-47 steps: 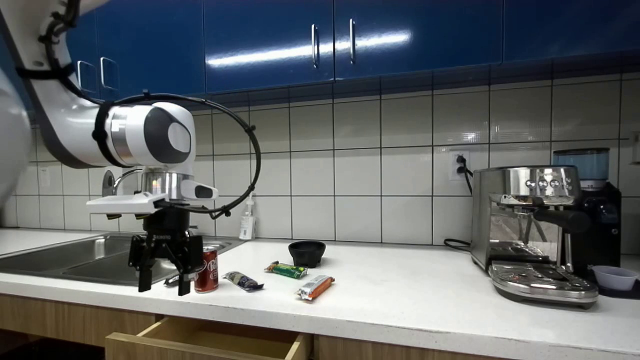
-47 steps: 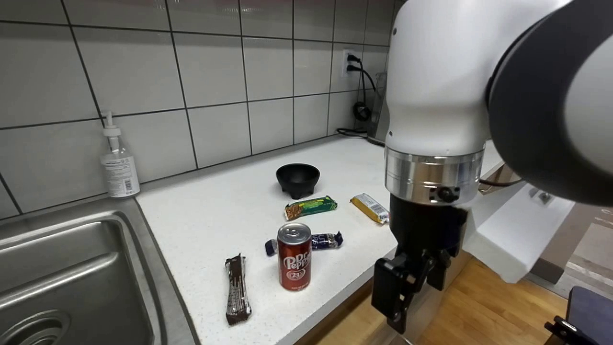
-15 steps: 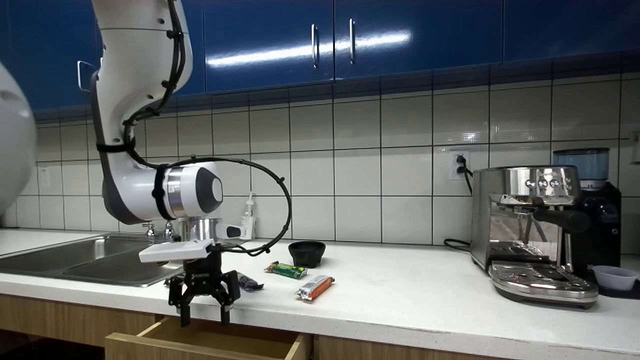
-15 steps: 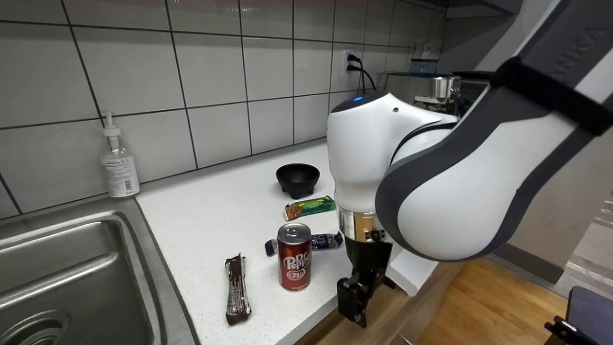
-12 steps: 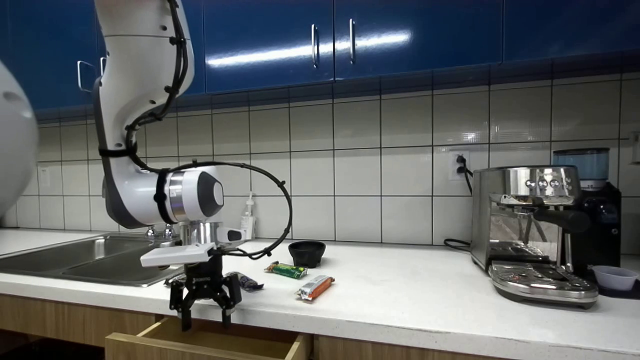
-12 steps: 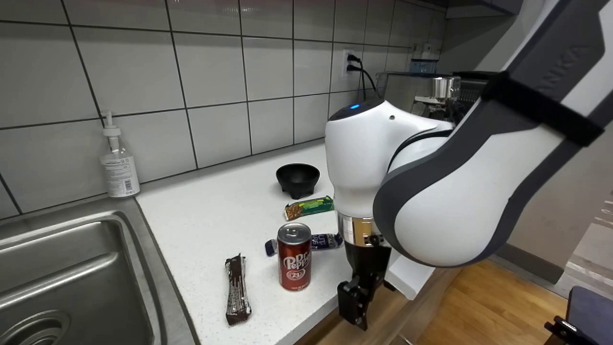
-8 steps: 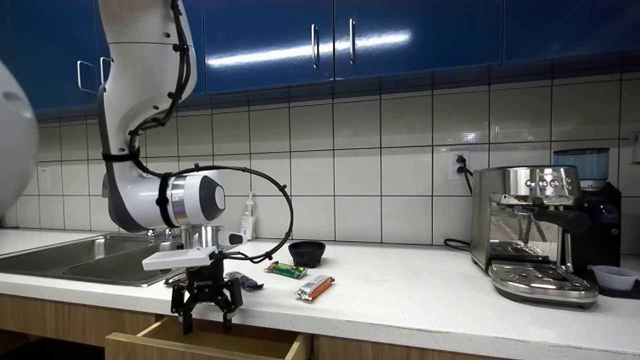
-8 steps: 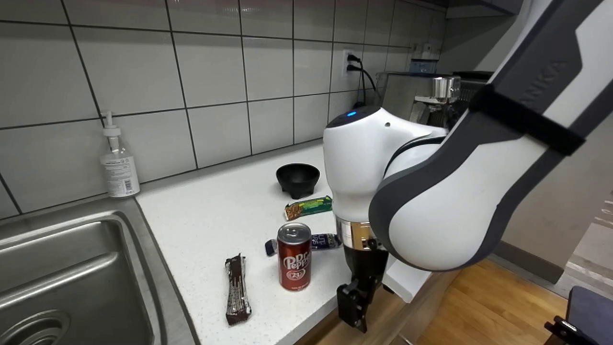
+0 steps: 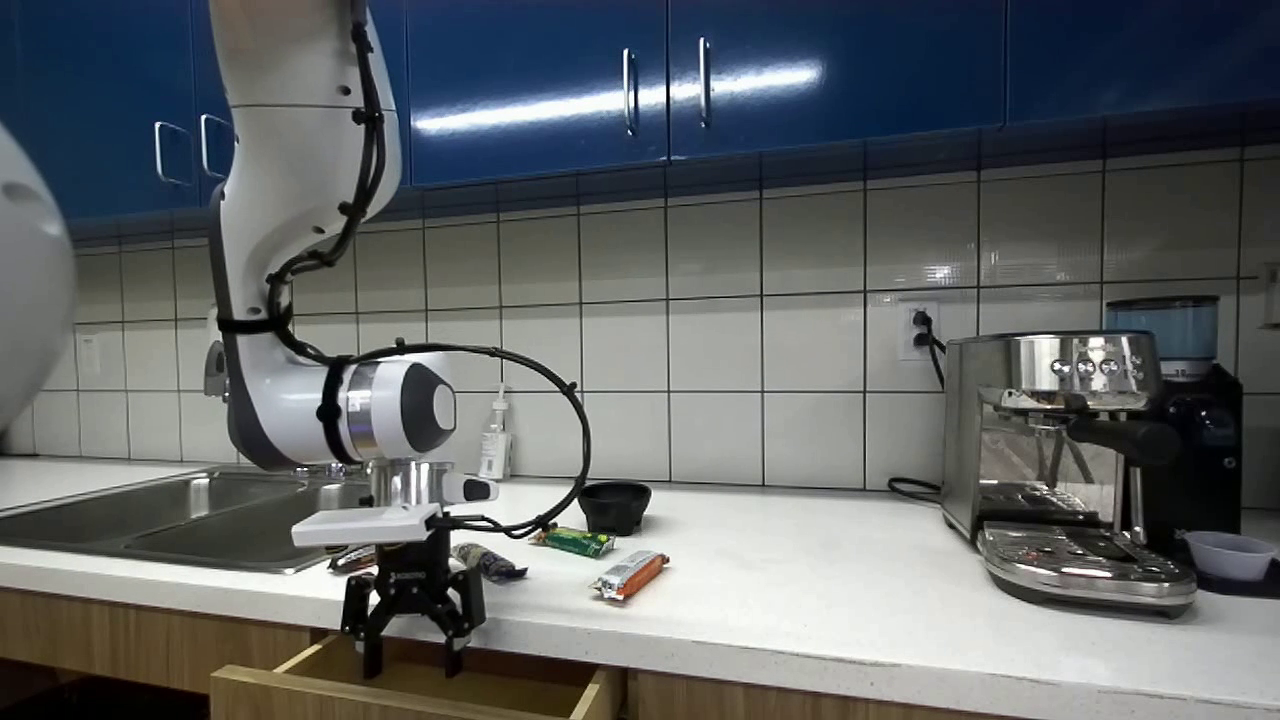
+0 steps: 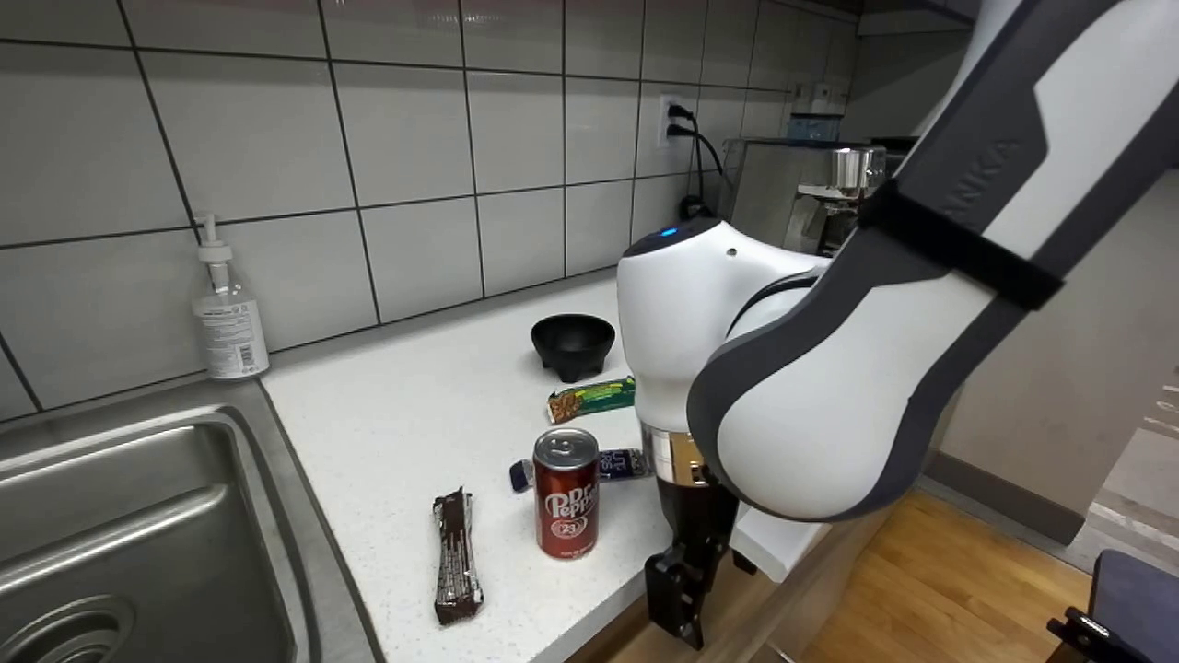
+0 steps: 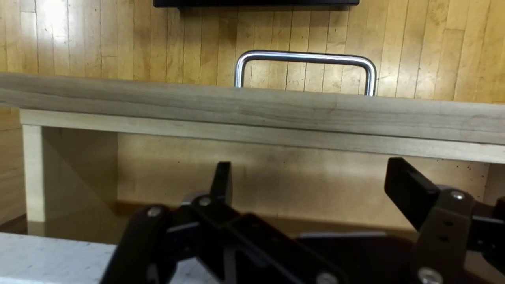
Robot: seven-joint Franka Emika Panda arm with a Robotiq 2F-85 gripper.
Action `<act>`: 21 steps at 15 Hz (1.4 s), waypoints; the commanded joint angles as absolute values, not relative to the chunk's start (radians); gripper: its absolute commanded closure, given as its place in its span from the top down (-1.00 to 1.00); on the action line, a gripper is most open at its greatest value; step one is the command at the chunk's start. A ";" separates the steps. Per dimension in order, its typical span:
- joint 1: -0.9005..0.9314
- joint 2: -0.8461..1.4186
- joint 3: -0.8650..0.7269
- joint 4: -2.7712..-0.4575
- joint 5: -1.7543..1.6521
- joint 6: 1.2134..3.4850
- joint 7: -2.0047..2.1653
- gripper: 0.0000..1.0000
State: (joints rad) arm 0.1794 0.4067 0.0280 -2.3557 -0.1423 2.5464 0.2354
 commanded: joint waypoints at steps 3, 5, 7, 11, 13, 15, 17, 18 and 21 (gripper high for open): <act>0.121 0.439 0.075 -2.297 -0.030 2.477 0.083 1.00; 0.115 0.446 0.076 -2.285 -0.013 2.460 0.058 1.00; 0.112 0.451 0.073 -2.273 -0.008 2.443 0.045 1.00; 0.108 0.464 0.070 -2.252 -0.017 2.437 0.027 1.00; 0.108 0.466 0.069 -2.247 -0.018 2.434 0.025 1.00; 0.112 0.469 0.066 -2.240 -0.023 2.421 0.027 1.00; 0.105 0.473 0.073 -2.234 -0.013 2.409 0.014 1.00; 0.105 0.474 0.072 -2.232 -0.014 2.407 0.015 1.00; 0.125 0.469 0.057 -2.258 -0.034 2.446 0.053 1.00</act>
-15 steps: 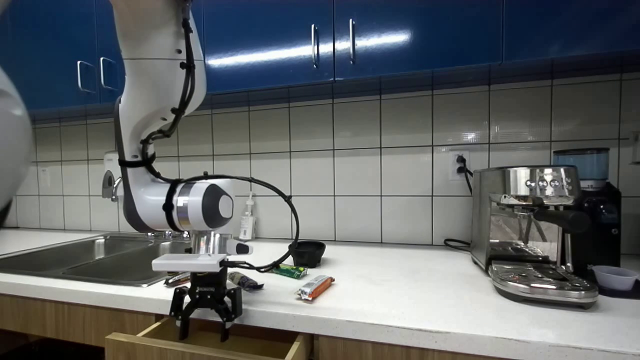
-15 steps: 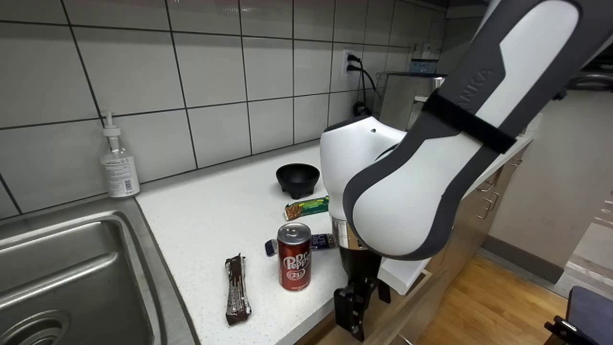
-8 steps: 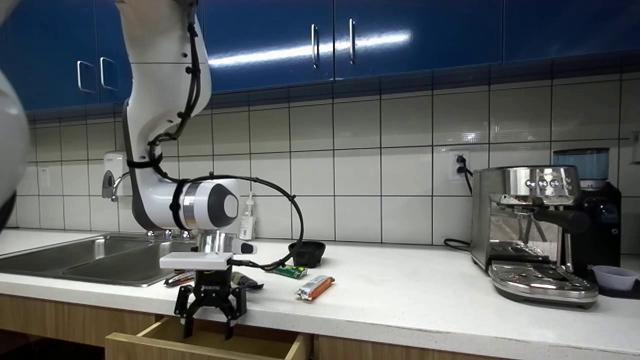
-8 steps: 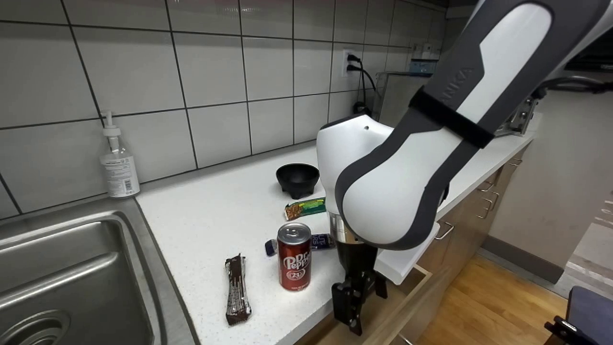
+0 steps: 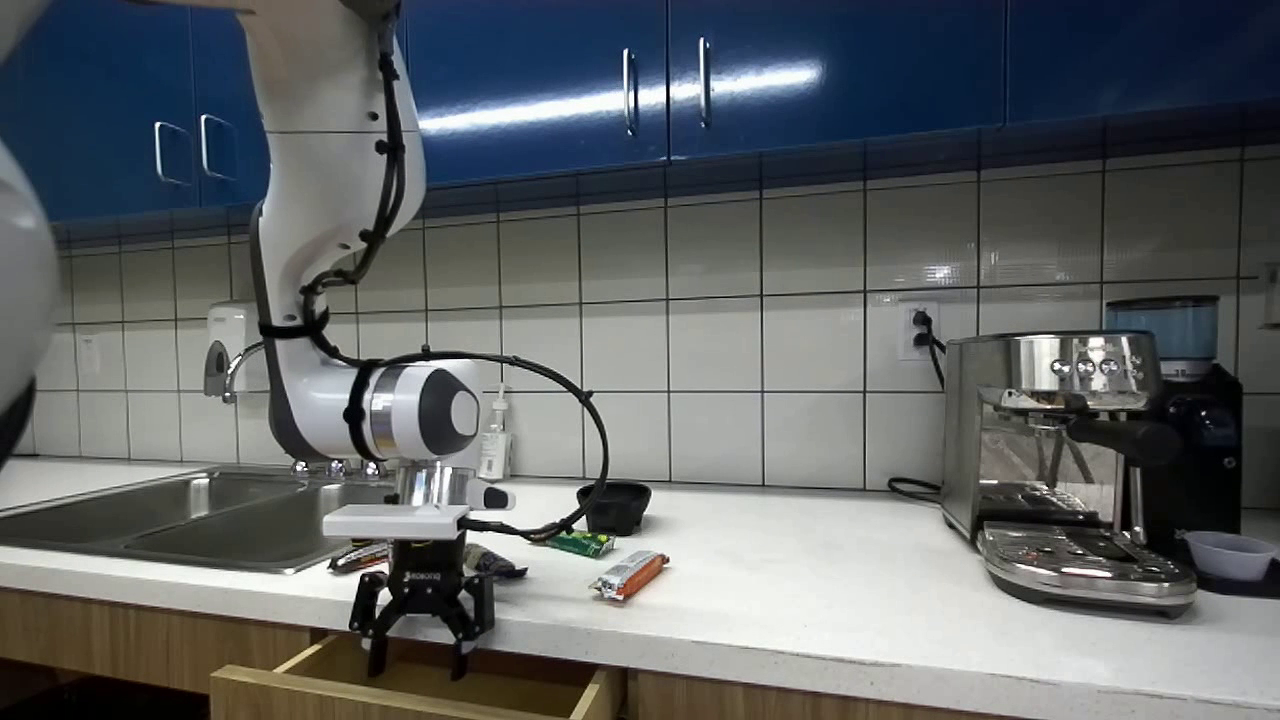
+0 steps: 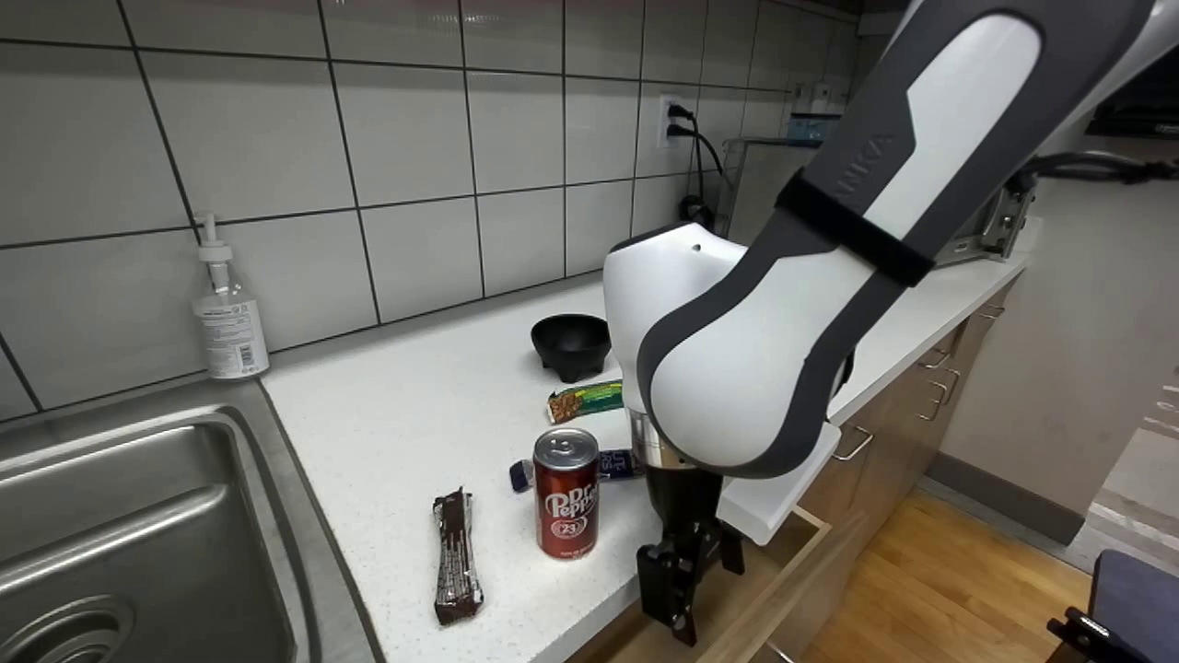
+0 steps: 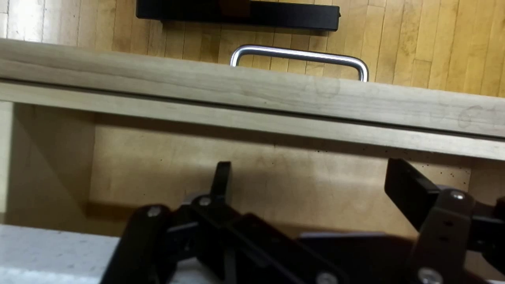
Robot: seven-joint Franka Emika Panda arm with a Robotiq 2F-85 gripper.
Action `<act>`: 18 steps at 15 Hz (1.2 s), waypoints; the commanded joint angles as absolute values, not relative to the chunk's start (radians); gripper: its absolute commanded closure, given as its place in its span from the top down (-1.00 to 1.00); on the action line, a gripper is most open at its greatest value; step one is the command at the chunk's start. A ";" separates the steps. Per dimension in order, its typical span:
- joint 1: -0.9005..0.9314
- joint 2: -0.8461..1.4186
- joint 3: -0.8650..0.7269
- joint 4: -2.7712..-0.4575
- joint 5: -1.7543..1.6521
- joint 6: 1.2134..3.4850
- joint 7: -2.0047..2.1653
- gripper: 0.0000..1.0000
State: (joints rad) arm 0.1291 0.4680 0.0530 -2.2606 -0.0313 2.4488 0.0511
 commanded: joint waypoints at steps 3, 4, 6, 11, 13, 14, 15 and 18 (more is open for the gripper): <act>0.125 0.472 0.057 -2.258 -0.034 2.447 0.053 1.00; 0.125 0.473 0.057 -2.258 -0.034 2.447 0.053 1.00; 0.125 0.473 0.057 -2.258 -0.034 2.447 0.053 1.00; 0.125 0.473 0.057 -2.258 -0.034 2.447 0.053 1.00; 0.122 0.474 0.061 -2.265 -0.030 2.487 0.047 1.00; 0.116 0.476 0.067 -2.270 -0.019 2.514 0.038 1.00; 0.114 0.478 0.070 -2.274 -0.016 2.524 0.035 1.00; 0.113 0.489 0.070 -2.280 -0.009 2.555 0.041 1.00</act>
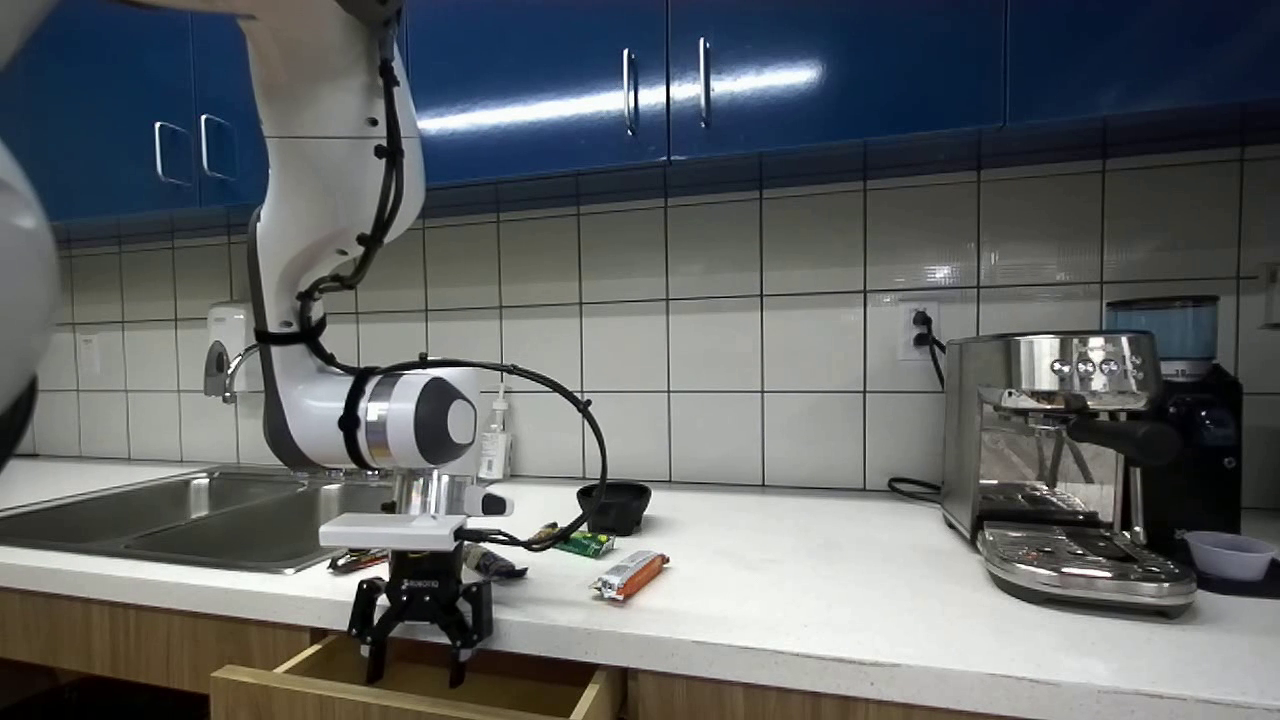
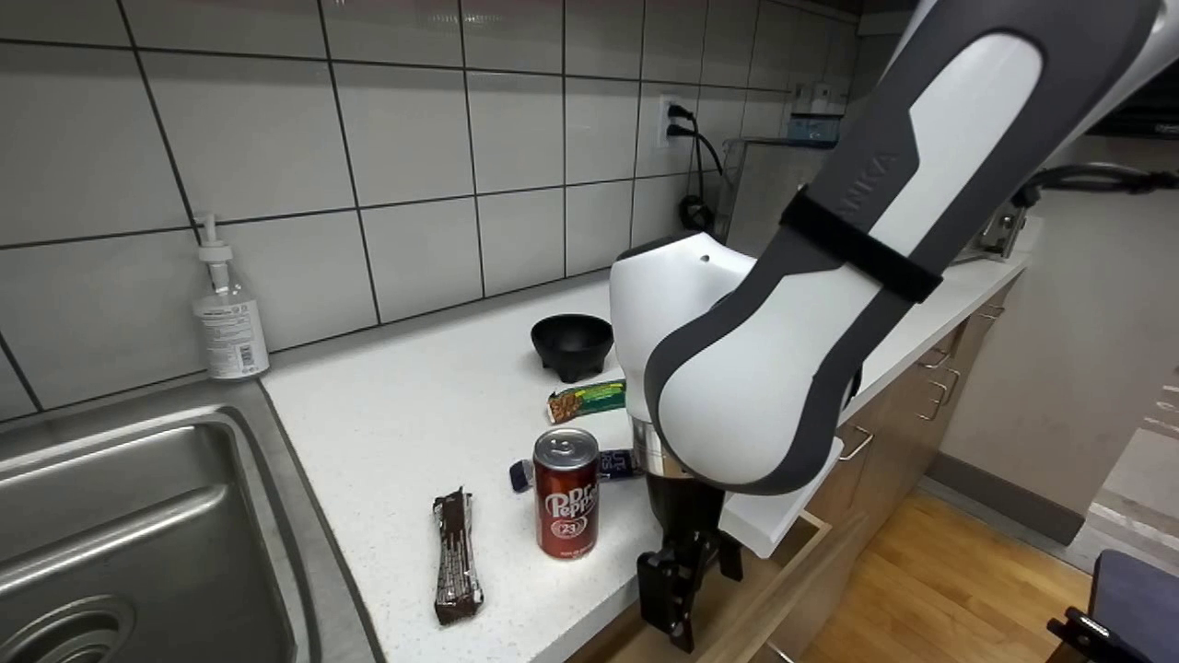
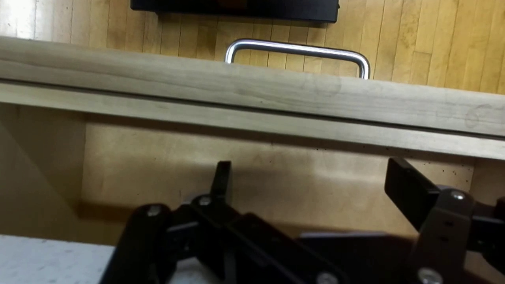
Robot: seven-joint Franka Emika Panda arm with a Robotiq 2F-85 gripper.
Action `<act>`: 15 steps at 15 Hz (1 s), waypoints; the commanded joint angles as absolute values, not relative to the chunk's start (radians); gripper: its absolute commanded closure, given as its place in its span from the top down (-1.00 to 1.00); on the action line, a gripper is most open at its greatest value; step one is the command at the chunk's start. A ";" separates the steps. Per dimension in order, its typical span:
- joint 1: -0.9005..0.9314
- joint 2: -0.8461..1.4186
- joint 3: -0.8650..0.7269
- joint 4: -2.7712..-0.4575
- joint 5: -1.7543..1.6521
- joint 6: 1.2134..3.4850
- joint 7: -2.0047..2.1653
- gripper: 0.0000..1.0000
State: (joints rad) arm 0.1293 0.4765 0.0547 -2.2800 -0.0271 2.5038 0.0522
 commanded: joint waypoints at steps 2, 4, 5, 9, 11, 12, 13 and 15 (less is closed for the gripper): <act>0.113 0.492 0.070 -2.287 -0.005 2.571 0.043 1.00; 0.115 0.493 0.068 -2.296 -0.003 2.583 0.049 1.00; 0.116 0.492 0.068 -2.301 -0.004 2.585 0.050 1.00; 0.110 0.473 0.076 -2.323 0.005 2.568 0.040 1.00; 0.107 0.466 0.082 -2.339 0.012 2.563 0.036 1.00; 0.106 0.463 0.086 -2.348 0.018 2.562 0.033 1.00; 0.107 0.459 0.086 -2.354 0.022 2.563 0.036 1.00; 0.105 0.449 0.090 -2.372 0.036 2.568 0.037 1.00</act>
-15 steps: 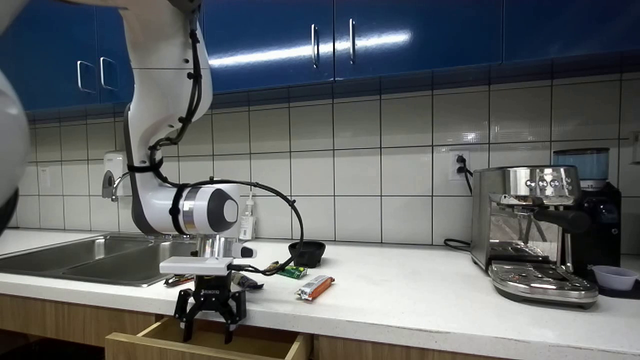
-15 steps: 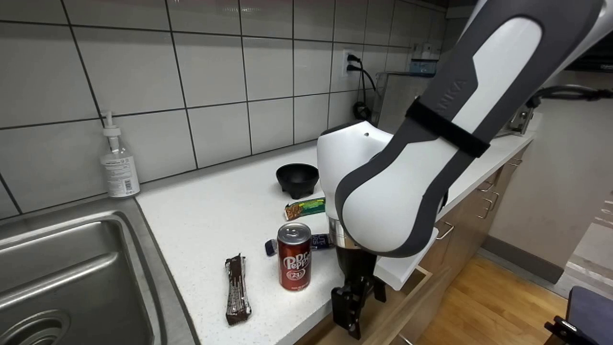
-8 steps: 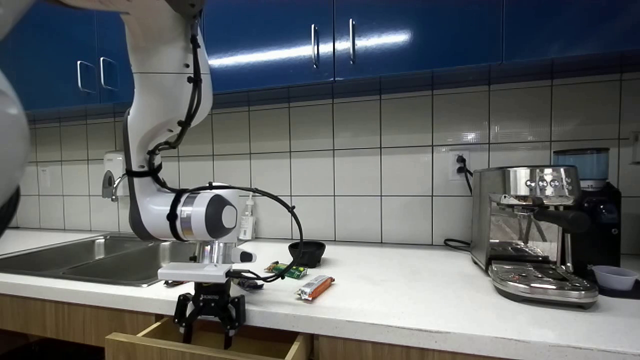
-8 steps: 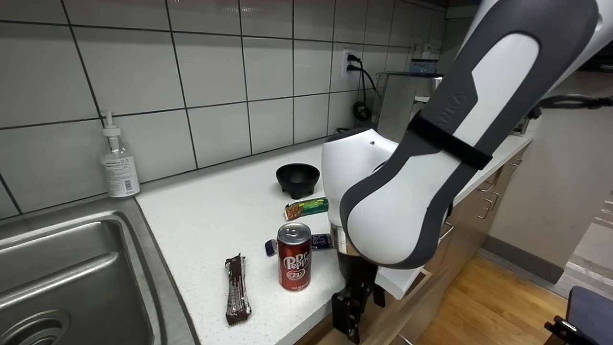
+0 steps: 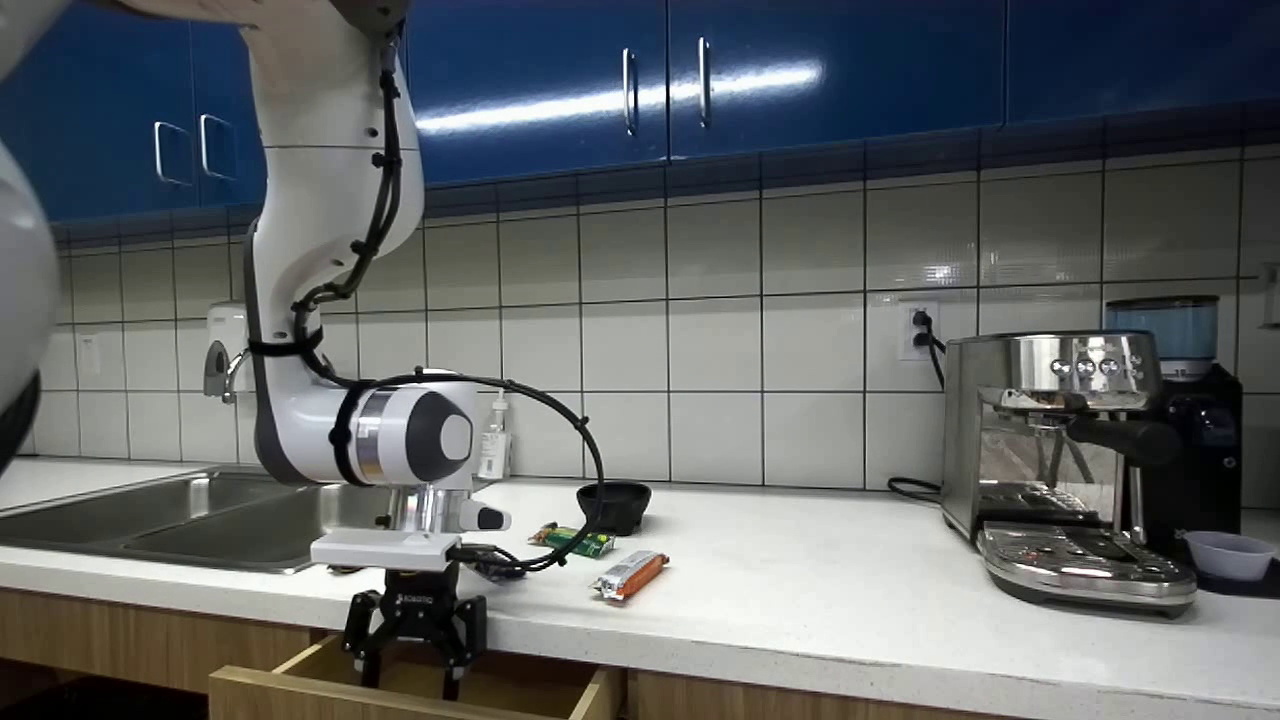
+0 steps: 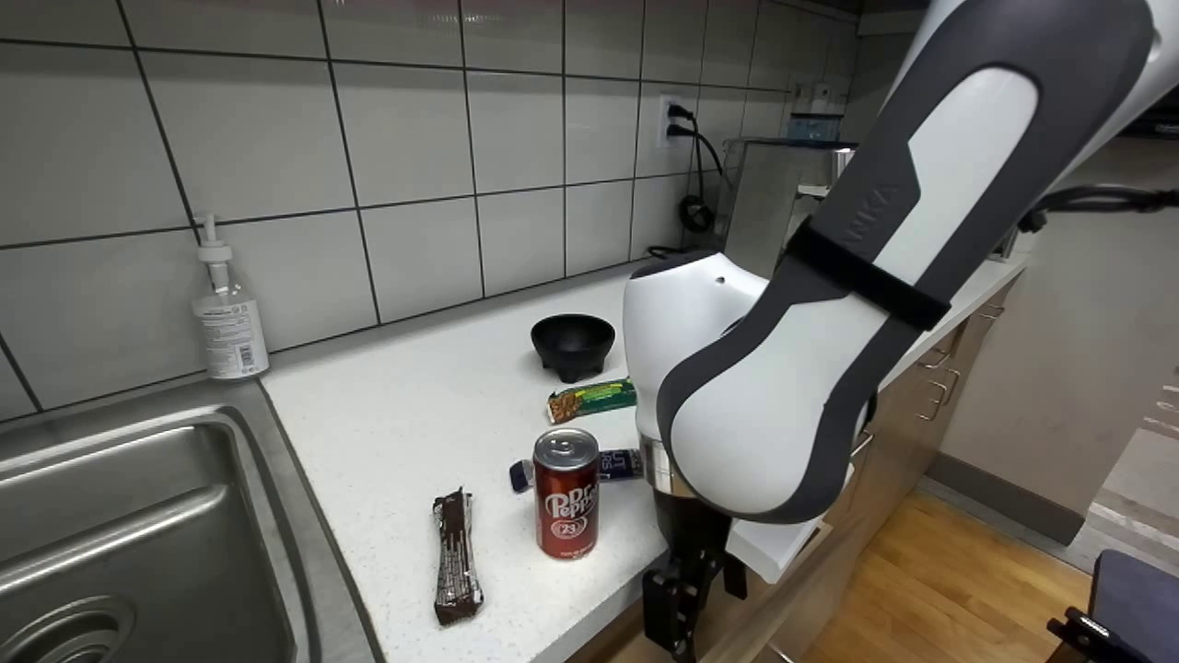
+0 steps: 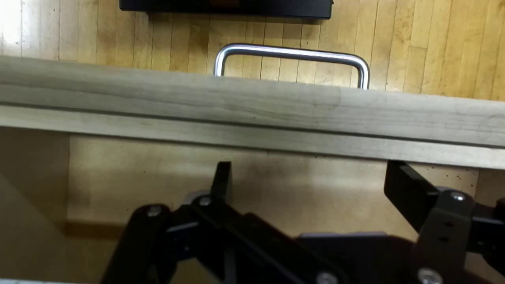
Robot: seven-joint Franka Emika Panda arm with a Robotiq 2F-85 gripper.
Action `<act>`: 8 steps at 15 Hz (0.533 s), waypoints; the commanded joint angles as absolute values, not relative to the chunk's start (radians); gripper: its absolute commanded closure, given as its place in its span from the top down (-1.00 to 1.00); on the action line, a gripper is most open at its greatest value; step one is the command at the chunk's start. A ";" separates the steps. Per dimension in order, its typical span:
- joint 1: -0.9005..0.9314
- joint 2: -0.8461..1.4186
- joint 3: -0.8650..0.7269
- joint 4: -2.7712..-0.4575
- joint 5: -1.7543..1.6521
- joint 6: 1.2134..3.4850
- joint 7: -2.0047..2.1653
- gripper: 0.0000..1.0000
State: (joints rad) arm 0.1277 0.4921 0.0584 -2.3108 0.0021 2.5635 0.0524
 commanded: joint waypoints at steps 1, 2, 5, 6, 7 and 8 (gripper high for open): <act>0.105 0.444 0.090 -2.380 0.041 2.571 0.040 1.00; 0.107 0.438 0.089 -2.391 0.045 2.577 0.044 1.00; 0.108 0.414 0.093 -2.432 0.061 2.600 0.048 1.00; 0.108 0.405 0.094 -2.450 0.068 2.610 0.050 1.00; 0.108 0.397 0.095 -2.465 0.075 2.617 0.052 1.00; 0.107 0.389 0.097 -2.483 0.082 2.625 0.054 1.00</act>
State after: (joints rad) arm 0.1268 0.4560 0.0639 -2.3899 0.0488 2.6077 0.0525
